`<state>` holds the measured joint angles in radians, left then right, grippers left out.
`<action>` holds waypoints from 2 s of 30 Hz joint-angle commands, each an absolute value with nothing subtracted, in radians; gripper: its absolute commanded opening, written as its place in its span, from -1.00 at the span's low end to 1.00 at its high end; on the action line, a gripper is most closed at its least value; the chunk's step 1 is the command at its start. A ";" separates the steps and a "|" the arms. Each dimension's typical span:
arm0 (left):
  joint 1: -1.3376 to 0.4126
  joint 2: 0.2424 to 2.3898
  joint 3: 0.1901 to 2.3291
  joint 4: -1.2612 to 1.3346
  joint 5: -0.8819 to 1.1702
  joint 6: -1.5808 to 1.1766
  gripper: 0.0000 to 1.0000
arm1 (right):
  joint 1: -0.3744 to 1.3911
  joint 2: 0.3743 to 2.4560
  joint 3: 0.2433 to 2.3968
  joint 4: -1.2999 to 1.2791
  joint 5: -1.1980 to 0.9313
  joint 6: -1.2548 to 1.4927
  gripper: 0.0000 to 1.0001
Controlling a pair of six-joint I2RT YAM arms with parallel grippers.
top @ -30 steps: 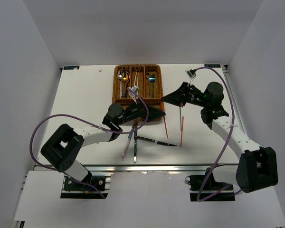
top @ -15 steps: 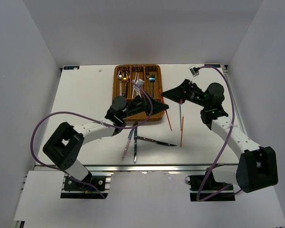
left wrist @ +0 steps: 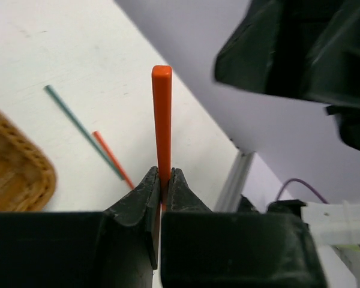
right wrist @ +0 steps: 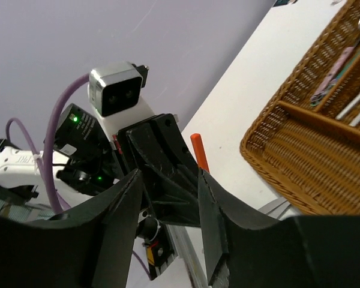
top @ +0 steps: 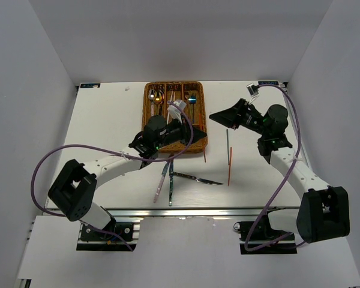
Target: Sort the eating utensils into containers
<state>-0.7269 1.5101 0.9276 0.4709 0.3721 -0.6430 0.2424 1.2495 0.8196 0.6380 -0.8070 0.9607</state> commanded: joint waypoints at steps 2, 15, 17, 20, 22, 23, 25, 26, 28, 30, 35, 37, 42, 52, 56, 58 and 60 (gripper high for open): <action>-0.723 1.459 0.989 0.313 0.238 -0.557 -1.00 | 0.184 1.227 0.810 0.651 -0.813 0.963 -0.04; -0.594 1.619 1.354 -0.148 -0.150 -0.390 -1.00 | 0.037 1.166 0.884 0.161 -0.477 0.692 0.01; -0.537 1.693 1.488 -0.190 -0.176 -0.352 -1.00 | 0.037 1.170 0.874 0.120 -0.391 0.670 0.01; -0.492 1.848 1.642 -0.177 -0.199 -0.257 -1.00 | 0.037 1.244 0.887 0.068 -0.379 0.650 0.02; -0.473 1.987 1.741 -0.182 -0.219 -0.189 -1.00 | 0.037 1.273 0.871 0.092 -0.397 0.655 0.02; -0.465 2.041 1.866 -0.196 -0.225 -0.173 -1.00 | 0.037 1.276 0.836 0.118 -0.409 0.661 0.01; -0.445 2.180 1.994 -0.244 -0.232 -0.137 -1.00 | 0.038 1.276 0.813 0.135 -0.407 0.666 0.02; -0.439 2.215 2.081 -0.245 -0.232 -0.130 -1.00 | 0.040 1.278 0.808 0.127 -0.400 0.660 0.03; -0.426 2.287 2.129 -0.224 -0.219 -0.106 -1.00 | 0.058 1.282 0.810 0.101 -0.367 0.629 0.03; -0.417 2.325 2.187 -0.225 -0.206 -0.101 -1.00 | 0.077 1.288 0.816 0.074 -0.339 0.614 0.03; -0.413 2.353 2.145 -0.169 -0.149 -0.109 -1.00 | 0.092 1.333 0.819 0.078 -0.339 0.609 0.03; -0.413 2.352 2.112 -0.153 -0.132 -0.113 -1.00 | 0.094 1.345 0.825 0.075 -0.324 0.603 0.03; -0.413 2.385 2.120 -0.156 -0.089 -0.141 -1.00 | 0.095 1.356 0.834 0.057 -0.275 0.572 0.04; -0.413 2.355 2.053 -0.166 -0.063 -0.144 0.01 | 0.130 1.462 0.974 -0.058 -0.169 0.496 0.05; -0.413 2.297 2.023 -0.186 -0.058 -0.149 0.36 | 0.161 1.555 1.092 -0.190 -0.115 0.440 0.05; -0.413 2.264 2.014 -0.221 -0.078 -0.170 0.47 | 0.185 1.640 1.216 -0.268 -0.020 0.417 0.05; -0.413 2.211 2.011 -0.245 -0.115 -0.195 0.56 | 0.215 1.724 1.349 -0.369 0.055 0.390 0.05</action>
<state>-0.4126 2.3932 2.0079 -0.2127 -0.0753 -0.1623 0.1772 1.6535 1.1919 -0.2256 -0.0772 0.4572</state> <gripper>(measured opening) 0.771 0.525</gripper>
